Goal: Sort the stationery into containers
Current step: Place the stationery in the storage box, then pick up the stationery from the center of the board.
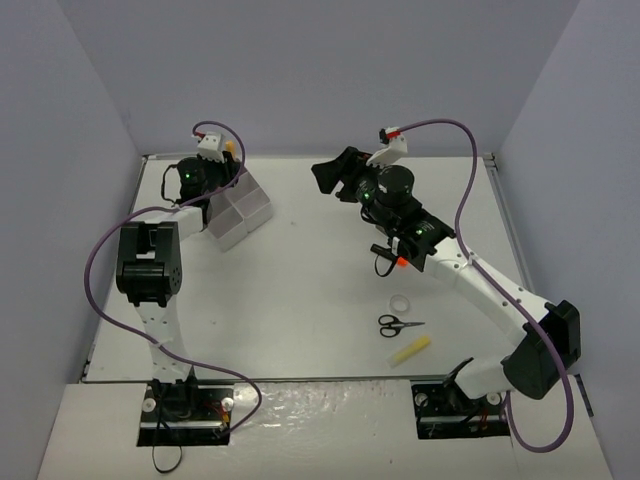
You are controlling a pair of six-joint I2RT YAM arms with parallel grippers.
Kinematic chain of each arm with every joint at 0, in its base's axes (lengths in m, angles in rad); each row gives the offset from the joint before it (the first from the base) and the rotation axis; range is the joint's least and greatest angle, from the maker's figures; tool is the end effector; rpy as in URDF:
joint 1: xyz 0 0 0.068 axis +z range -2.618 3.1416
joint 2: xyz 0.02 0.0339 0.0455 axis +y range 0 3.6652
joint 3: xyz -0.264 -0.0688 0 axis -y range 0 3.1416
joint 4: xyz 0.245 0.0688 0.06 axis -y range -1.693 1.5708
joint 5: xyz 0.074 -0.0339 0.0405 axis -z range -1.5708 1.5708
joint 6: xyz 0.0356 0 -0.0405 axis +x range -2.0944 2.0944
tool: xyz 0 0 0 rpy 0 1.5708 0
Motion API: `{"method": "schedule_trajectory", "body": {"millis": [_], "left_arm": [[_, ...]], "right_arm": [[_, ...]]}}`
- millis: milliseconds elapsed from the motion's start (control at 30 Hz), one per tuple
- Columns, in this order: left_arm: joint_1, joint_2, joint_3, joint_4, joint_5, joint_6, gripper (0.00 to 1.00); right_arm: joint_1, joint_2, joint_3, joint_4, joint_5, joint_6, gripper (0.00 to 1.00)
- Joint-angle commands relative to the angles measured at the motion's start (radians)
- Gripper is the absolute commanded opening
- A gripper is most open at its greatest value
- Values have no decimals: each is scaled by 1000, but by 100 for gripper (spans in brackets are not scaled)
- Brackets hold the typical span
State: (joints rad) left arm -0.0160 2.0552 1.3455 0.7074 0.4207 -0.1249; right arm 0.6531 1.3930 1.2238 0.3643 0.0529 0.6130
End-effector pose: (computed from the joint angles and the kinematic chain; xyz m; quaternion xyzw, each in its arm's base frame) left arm 0.4741 -0.0221 0.2328 0.1096 0.6993 -0.1961 0.6786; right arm 0.2651 0.2005 0.4125 0.0077 0.6349 0.4434 0.6326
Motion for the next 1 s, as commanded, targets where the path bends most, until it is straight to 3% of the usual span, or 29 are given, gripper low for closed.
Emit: {"method": "schedule_trajectory", "body": {"millis": [0, 67, 267, 467, 767, 967], "left_arm": [[2, -63, 12, 120, -1, 25, 39], [2, -75, 11, 113, -3, 29, 46], [2, -123, 16, 72, 0, 29, 51], [2, -182, 43, 8, 32, -10, 53], [2, -256, 172, -252, 128, -95, 53], [-1, -296, 220, -404, 213, -108, 53]], "right_arm": [[-7, -61, 9, -3, 41, -89, 68], [-7, -82, 8, -38, 53, -142, 74], [-27, -147, -19, -198, 142, -227, 83], [-121, -145, -44, -441, 175, -193, 85], [-446, -95, -234, -490, -83, -21, 81], [-472, -25, -191, -534, -89, -119, 82]]}}
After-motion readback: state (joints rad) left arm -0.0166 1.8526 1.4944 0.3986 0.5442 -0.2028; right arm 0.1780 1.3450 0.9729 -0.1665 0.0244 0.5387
